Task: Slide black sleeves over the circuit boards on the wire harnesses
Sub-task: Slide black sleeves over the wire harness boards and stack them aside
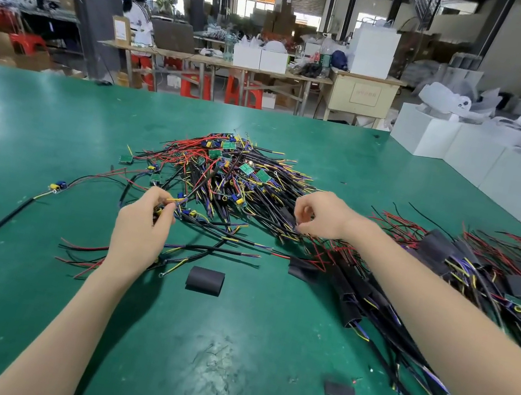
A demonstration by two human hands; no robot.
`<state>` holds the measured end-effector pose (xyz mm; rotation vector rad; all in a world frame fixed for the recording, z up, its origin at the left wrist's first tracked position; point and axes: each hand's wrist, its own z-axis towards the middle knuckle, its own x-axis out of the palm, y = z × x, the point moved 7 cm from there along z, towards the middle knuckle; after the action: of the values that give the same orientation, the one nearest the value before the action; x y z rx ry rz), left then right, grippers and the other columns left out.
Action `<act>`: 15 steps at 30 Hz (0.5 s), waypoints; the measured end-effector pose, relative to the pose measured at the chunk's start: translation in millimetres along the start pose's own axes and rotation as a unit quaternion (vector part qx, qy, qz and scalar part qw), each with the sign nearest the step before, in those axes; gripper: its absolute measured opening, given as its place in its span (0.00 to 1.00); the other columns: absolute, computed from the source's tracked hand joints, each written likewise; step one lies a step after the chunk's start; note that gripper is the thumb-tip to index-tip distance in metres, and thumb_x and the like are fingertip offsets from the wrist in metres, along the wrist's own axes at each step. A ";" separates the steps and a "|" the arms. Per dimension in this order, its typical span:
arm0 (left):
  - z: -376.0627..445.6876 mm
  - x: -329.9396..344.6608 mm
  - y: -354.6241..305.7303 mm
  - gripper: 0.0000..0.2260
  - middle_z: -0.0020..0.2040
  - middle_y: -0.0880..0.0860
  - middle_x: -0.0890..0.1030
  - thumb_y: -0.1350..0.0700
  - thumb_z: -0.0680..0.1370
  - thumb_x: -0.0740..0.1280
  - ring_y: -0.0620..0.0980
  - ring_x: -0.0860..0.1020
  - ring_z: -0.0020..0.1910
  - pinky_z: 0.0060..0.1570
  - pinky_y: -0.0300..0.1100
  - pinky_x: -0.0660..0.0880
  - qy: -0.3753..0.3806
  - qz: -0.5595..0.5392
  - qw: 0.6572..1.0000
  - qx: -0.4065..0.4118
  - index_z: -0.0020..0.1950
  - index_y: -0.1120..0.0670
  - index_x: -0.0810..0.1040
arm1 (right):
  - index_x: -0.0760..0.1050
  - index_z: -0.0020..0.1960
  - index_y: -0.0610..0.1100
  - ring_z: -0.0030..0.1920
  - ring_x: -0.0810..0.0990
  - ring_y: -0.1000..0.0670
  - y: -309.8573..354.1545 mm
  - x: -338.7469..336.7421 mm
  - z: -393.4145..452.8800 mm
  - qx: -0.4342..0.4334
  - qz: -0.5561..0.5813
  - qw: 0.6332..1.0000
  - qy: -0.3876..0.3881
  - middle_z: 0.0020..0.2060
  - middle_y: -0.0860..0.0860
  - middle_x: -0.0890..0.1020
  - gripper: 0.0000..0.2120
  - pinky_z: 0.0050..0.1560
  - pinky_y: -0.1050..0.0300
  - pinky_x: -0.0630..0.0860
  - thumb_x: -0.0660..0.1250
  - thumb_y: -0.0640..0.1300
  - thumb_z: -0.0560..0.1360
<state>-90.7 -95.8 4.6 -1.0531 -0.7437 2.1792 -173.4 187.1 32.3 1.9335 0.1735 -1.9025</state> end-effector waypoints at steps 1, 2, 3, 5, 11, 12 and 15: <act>-0.4 0.7 -0.6 0.03 0.36 0.50 0.81 0.59 0.80 0.64 0.40 0.72 0.28 0.32 0.38 0.67 0.001 -0.002 1.000 0.001 0.47 0.54 0.75 | 0.72 0.40 0.50 0.43 0.74 0.50 2.5 1.6 -0.9 -0.015 -0.023 0.999 -0.024 0.36 0.55 0.77 0.06 0.49 0.56 0.71 0.69 0.41 0.70; -0.7 1.2 -1.2 0.03 0.36 0.50 0.81 0.60 0.80 0.64 0.41 0.72 0.28 0.32 0.39 0.67 0.002 -0.007 1.000 0.000 0.47 0.54 0.75 | 0.71 0.40 0.52 0.43 0.72 0.50 5.3 1.6 -1.9 -0.029 -0.056 0.997 -0.055 0.36 0.57 0.76 0.07 0.52 0.55 0.68 0.68 0.42 0.70; -0.7 1.6 -1.3 0.03 0.35 0.49 0.81 0.60 0.80 0.64 0.42 0.72 0.28 0.32 0.39 0.68 0.003 -0.015 1.000 -0.003 0.47 0.54 0.75 | 0.69 0.40 0.53 0.44 0.71 0.51 8.7 0.8 -3.2 -0.044 -0.086 0.992 -0.086 0.35 0.58 0.75 0.07 0.52 0.54 0.65 0.67 0.43 0.70; -0.5 1.9 -0.7 0.04 0.35 0.48 0.81 0.60 0.80 0.64 0.43 0.74 0.30 0.35 0.40 0.70 0.002 -0.030 0.999 -0.013 0.47 0.53 0.76 | 0.70 0.40 0.53 0.47 0.70 0.50 14.8 0.7 -5.5 -0.071 -0.101 0.985 -0.122 0.35 0.58 0.75 0.06 0.49 0.55 0.60 0.67 0.45 0.69; -1.3 2.7 1.3 0.03 0.36 0.51 0.81 0.60 0.80 0.64 0.43 0.68 0.25 0.31 0.39 0.67 -0.003 -0.004 1.000 -0.021 0.47 0.54 0.76 | 0.81 0.49 0.45 0.54 0.74 0.44 11.3 -9.3 -4.9 -0.029 -0.040 0.975 -0.216 0.47 0.49 0.81 0.09 0.51 0.54 0.67 0.65 0.38 0.71; -1.7 3.4 1.6 0.03 0.36 0.52 0.81 0.60 0.80 0.64 0.44 0.67 0.25 0.32 0.41 0.67 -0.001 -0.003 1.000 -0.024 0.47 0.54 0.75 | 0.81 0.51 0.44 0.54 0.75 0.43 10.1 -8.0 0.0 -0.013 -0.026 0.979 -0.201 0.48 0.47 0.81 0.11 0.52 0.53 0.71 0.64 0.37 0.72; -2.6 4.4 1.8 0.04 0.36 0.52 0.80 0.60 0.80 0.64 0.46 0.66 0.25 0.31 0.42 0.66 0.007 -0.003 1.000 -0.027 0.46 0.55 0.75 | 0.76 0.64 0.48 0.60 0.75 0.41 14.9 6.8 15.9 -0.020 -0.092 0.993 -0.076 0.60 0.45 0.76 0.23 0.55 0.49 0.75 0.61 0.32 0.72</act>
<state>-91.3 -93.3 -0.2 -1.0919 -0.8019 2.1556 -182.1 166.3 29.1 1.7913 0.3509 -2.1384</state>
